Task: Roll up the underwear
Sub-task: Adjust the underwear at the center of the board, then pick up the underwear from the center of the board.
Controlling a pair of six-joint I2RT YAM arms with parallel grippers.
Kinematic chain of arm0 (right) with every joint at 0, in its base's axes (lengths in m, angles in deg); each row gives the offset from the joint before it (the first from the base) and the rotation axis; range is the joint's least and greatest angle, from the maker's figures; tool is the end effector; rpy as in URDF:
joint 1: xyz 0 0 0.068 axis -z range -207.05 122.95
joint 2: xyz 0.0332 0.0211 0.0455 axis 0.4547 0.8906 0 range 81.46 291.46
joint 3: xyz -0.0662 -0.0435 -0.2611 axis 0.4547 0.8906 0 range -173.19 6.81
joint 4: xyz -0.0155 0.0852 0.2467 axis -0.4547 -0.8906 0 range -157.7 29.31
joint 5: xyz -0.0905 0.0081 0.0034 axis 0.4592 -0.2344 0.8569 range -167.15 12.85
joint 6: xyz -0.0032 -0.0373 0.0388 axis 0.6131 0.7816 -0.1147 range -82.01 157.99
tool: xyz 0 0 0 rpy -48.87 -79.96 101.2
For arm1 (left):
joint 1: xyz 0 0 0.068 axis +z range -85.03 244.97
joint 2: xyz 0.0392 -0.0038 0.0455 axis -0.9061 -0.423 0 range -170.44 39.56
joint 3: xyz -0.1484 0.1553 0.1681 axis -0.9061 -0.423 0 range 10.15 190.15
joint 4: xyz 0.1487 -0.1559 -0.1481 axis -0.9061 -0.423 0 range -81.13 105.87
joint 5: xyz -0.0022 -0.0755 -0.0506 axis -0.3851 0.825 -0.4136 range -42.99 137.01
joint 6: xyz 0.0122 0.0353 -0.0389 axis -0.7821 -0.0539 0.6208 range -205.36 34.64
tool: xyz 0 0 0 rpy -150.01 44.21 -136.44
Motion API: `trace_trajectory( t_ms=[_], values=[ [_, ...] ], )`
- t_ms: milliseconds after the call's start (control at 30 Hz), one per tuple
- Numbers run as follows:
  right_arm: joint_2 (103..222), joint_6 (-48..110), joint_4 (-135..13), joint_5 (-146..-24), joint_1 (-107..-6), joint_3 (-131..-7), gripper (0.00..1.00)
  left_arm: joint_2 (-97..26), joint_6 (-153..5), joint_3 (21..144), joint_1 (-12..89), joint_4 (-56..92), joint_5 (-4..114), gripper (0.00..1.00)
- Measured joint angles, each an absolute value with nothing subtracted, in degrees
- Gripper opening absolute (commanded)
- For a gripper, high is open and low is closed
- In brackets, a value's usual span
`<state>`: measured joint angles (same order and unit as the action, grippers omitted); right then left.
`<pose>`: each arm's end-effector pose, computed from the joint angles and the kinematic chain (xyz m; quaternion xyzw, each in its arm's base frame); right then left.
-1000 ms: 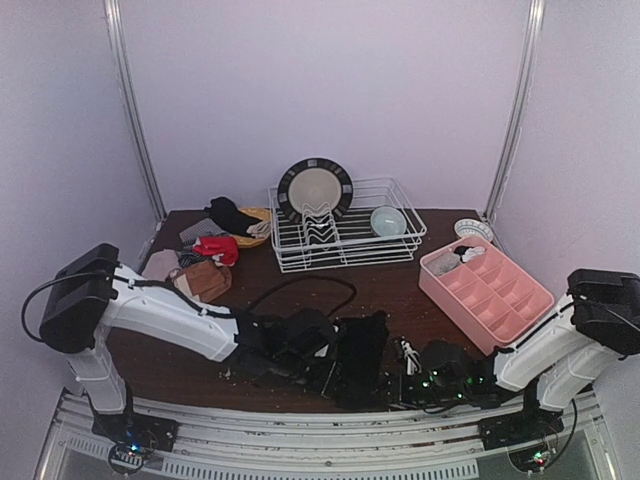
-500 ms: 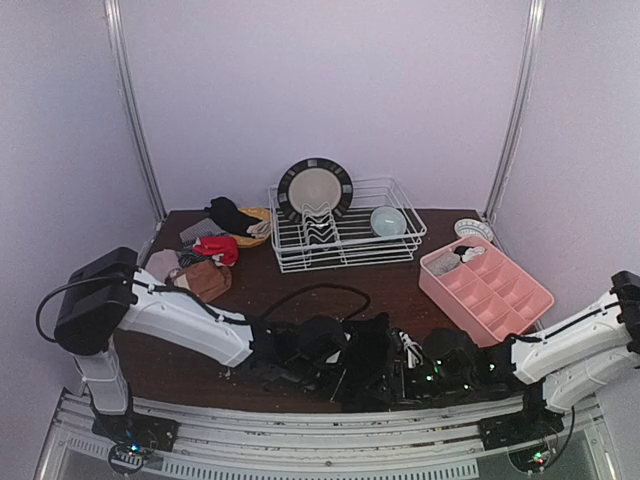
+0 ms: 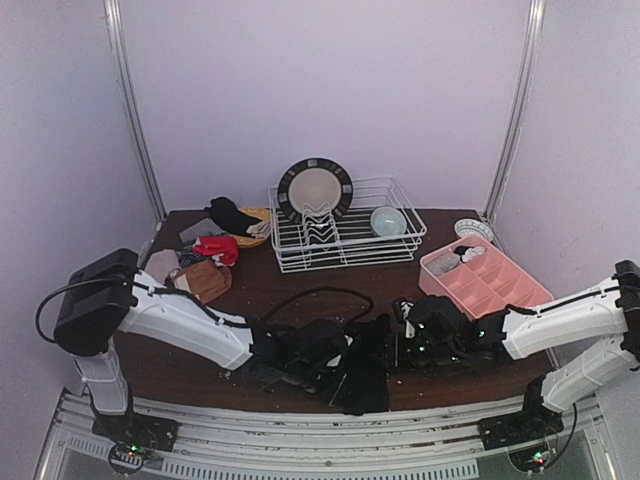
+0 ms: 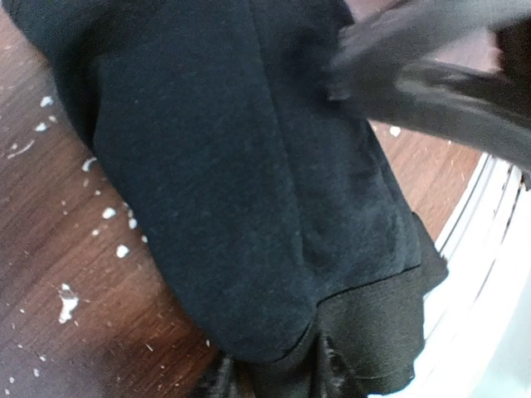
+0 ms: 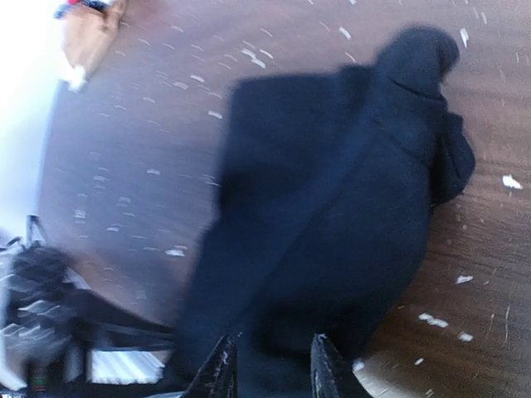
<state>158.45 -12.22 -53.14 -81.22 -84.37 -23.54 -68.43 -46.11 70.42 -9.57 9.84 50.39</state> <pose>0.1368 0.2179 0.1648 -0.0712 0.8996 0.3655 0.2280 0.0980 -0.3625 0.1353 0.2968 0.9025 -0.2758 0.1464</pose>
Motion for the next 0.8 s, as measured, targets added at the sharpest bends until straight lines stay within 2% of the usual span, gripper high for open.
trace_trajectory(
  t_ms=[133,233,400,433,467,633,800],
  values=[
    [163.3,-11.3,-52.6,-82.1,-82.4,-23.5,0.29,-68.2,-46.6,70.2,-10.3,10.0,50.2,0.59],
    [164.2,-9.7,-53.2,-82.6,-81.7,-23.5,0.38,-67.1,-47.1,69.8,-11.0,9.6,49.7,0.75],
    [156.8,-4.9,-59.3,-82.6,-83.5,-24.5,0.51,-61.8,-47.0,67.0,-12.0,5.7,47.8,0.86],
    [155.0,-3.8,-60.8,-82.4,-84.0,-25.1,0.54,-60.0,-46.9,66.3,-12.2,4.7,47.4,0.94],
    [153.1,-2.4,-62.9,-82.0,-84.8,-26.2,0.57,-58.1,-46.9,65.6,-12.4,3.9,46.9,0.97],
    [149.3,6.0,-72.6,-78.4,-91.6,-32.8,0.73,-48.0,-45.3,61.9,-13.1,0.7,43.2,0.98],
    [153.2,13.2,-80.3,-73.4,-102.1,-37.2,0.84,-38.8,-41.5,56.2,-13.3,-2.7,36.9,0.98]
  ],
)
